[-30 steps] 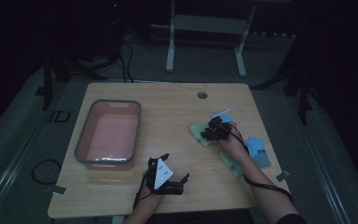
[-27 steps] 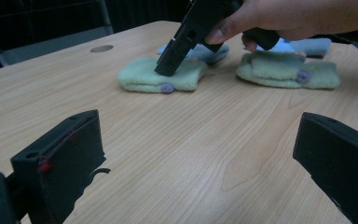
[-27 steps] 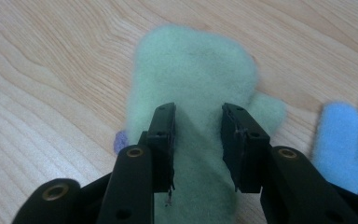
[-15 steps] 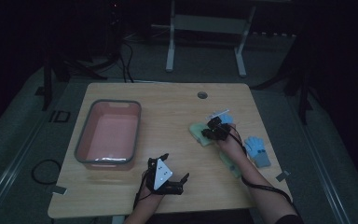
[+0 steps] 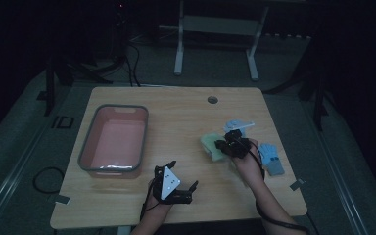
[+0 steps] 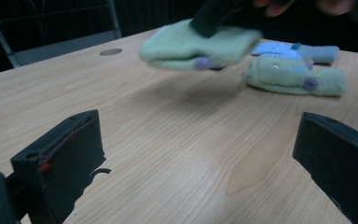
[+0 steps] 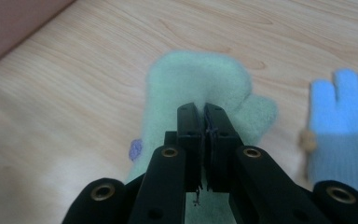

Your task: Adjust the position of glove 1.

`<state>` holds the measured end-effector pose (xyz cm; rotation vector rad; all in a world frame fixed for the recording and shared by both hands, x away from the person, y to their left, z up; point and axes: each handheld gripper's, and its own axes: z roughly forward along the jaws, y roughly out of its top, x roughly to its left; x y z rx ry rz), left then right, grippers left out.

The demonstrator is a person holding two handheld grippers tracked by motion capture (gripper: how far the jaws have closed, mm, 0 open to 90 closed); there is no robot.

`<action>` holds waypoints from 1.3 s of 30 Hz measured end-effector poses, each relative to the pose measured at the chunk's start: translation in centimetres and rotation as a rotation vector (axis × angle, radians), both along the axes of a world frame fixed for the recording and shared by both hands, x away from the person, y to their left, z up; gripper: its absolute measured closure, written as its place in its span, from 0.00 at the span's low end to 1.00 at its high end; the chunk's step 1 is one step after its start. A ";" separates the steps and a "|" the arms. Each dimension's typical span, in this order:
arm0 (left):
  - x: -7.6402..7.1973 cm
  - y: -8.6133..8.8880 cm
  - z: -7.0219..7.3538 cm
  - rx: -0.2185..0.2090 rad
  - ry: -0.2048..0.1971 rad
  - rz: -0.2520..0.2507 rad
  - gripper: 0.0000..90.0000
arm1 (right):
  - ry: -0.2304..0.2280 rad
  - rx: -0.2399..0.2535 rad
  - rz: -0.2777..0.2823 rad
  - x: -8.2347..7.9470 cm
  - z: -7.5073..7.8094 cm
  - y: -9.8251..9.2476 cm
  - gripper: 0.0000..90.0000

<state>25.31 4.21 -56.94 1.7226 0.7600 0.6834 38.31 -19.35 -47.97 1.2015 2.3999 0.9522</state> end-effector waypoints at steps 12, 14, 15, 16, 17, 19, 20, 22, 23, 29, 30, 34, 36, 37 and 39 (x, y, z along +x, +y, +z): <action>-0.1 -0.1 0.0 0.008 -0.011 0.011 0.02 | -0.011 0.102 -0.181 -5.8 -0.8 0.8 0.96; -0.2 -0.1 0.0 0.009 -0.013 0.011 0.02 | -0.003 0.109 -0.192 -6.3 -1.6 1.3 0.96; -0.2 -0.1 0.0 0.008 -0.015 0.012 0.02 | 0.000 0.108 -0.197 -6.4 -2.0 1.6 0.96; -0.2 -0.1 0.0 0.007 -0.016 0.011 0.02 | 0.006 0.120 -0.207 -6.6 -2.4 1.8 0.96; -0.2 -0.1 0.0 0.006 -0.017 0.011 0.02 | -0.002 0.117 -0.219 -6.7 -2.7 2.0 0.96; -0.2 0.0 0.0 -0.001 -0.017 0.013 0.02 | -0.052 0.101 -0.254 -7.2 -3.0 2.4 0.97; -0.2 0.0 0.0 -0.005 -0.016 0.011 0.02 | -0.043 0.118 -0.258 -7.3 -3.3 2.5 0.97; -0.1 0.1 0.0 -0.012 -0.011 0.011 0.02 | -0.042 0.117 -0.277 -7.3 -3.9 2.6 0.96; -0.1 0.1 0.0 -0.012 -0.011 0.011 0.02 | -0.042 0.117 -0.277 -7.3 -3.9 2.6 0.96; -0.1 0.1 0.0 -0.017 -0.004 0.010 0.02 | 0.014 0.117 -0.285 -6.9 -5.8 3.2 0.96; -0.1 0.1 0.0 -0.015 -0.003 0.010 0.02 | 0.018 0.109 -0.281 -6.8 -6.1 3.3 0.96; -0.2 0.0 0.0 -0.005 -0.014 0.010 0.02 | 0.020 0.108 -0.283 -6.6 -7.1 3.4 0.95; -0.2 0.0 0.0 -0.001 -0.016 0.010 0.02 | 0.016 0.105 -0.277 -6.6 -7.2 3.4 0.95; -0.2 0.0 0.0 0.002 -0.017 0.009 0.02 | 0.016 0.106 -0.276 -6.6 -7.2 3.4 0.95; -0.2 0.0 0.0 0.001 -0.017 0.008 0.02 | 0.015 0.103 -0.267 -6.6 -7.1 3.4 0.93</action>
